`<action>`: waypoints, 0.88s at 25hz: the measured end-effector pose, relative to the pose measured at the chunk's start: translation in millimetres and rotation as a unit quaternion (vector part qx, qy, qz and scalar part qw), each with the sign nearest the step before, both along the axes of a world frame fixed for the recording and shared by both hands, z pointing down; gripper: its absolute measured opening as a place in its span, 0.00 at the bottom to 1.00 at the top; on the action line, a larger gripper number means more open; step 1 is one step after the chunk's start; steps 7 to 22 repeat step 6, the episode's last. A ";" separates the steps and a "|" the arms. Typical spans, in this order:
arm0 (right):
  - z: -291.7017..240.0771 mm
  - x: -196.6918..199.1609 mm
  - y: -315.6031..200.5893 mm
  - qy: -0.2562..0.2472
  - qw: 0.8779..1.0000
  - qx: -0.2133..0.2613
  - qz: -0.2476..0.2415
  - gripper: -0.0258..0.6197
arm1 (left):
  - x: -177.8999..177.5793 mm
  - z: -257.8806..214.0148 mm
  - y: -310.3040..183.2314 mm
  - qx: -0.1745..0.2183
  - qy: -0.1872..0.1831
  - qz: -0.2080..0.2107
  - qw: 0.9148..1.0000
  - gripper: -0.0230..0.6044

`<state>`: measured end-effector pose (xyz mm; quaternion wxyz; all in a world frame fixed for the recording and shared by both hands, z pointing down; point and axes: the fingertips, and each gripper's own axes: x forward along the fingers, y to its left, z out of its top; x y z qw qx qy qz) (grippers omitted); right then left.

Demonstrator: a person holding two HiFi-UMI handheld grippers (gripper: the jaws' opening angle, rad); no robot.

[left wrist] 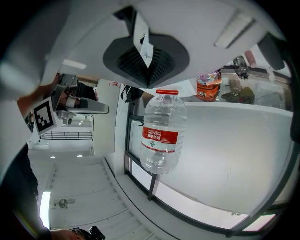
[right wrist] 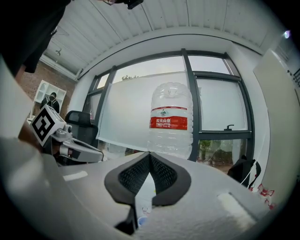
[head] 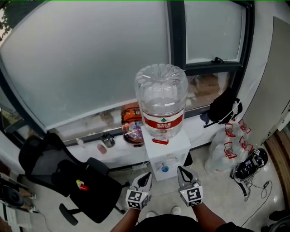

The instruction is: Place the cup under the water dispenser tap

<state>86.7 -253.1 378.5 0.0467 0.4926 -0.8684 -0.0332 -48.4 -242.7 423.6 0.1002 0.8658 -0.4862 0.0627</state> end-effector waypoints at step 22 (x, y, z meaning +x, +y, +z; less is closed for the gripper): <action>-0.7 3.2 0.4 0.004 1.000 0.003 0.006 0.04 | 3.3 2.9 -4.3 0.011 0.006 0.003 1.000 0.06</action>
